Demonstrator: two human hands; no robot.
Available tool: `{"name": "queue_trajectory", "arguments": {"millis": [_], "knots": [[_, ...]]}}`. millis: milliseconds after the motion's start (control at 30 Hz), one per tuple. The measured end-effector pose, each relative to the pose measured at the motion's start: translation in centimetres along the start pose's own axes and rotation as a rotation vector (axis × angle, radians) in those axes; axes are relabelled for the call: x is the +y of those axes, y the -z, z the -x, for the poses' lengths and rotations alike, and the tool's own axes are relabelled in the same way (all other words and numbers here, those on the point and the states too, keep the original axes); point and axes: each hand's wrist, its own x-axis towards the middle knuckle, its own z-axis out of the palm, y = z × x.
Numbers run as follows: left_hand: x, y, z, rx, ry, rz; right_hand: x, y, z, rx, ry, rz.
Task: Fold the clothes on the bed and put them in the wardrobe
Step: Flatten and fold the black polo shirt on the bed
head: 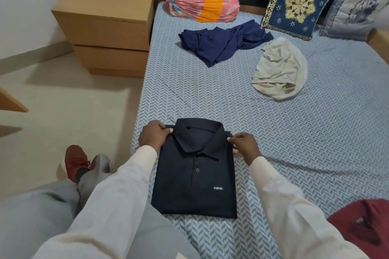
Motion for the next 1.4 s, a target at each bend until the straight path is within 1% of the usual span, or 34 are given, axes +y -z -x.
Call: {"name": "queue_trajectory", "arguments": {"millis": [100,200,267,367,500,600,700,867,1000,1067,1133,1233,1300,1400], "knots": [[-0.2,-0.2,-0.4,0.022,0.022,0.035,-0.5,0.0,0.1,-0.036,-0.027,-0.028],[-0.3,-0.1,-0.8,0.038,0.011,0.116,-1.2,0.2,-0.1,-0.096,-0.04,-0.114],[-0.3,0.1,-1.1,0.059,0.004,0.16,-1.7,0.2,-0.3,-0.104,-0.016,-0.147],[-0.5,0.0,-1.6,0.071,0.009,0.204,-1.4,-0.2,-0.9,-0.086,-0.003,-0.133],[0.0,-0.5,-1.1,0.052,0.038,0.101,-0.1,-0.7,-1.4,-0.041,0.004,-0.074],[0.0,-0.3,-0.2,0.042,0.03,0.101,-0.6,-0.4,-0.8,-0.091,0.007,-0.093],[-1.7,0.1,1.5,-0.005,0.027,0.066,-0.3,0.4,0.7,-0.136,-0.002,-0.099],[-5.5,0.4,4.7,-0.084,-0.012,-0.116,3.6,1.5,3.9,-0.228,0.004,-0.03],[-6.2,0.7,5.6,-0.079,-0.022,-0.079,4.5,1.7,5.8,-0.258,0.022,-0.067],[-6.1,0.8,6.2,-0.12,-0.02,-0.107,4.6,2.3,7.0,-0.291,-0.009,-0.01],[-6.3,1.0,7.5,-0.202,-0.015,-0.175,4.9,3.2,8.5,-0.339,-0.032,0.132],[-7.0,1.1,9.2,-0.323,-0.007,-0.385,5.7,3.9,10.5,-0.398,-0.034,0.356],[-7.2,1.0,9.9,-0.385,-0.004,-0.494,6.2,3.9,11.5,-0.422,-0.026,0.443],[-7.6,1.3,10.3,-0.405,0.006,-0.475,6.8,4.0,12.5,-0.45,-0.03,0.499]]}}
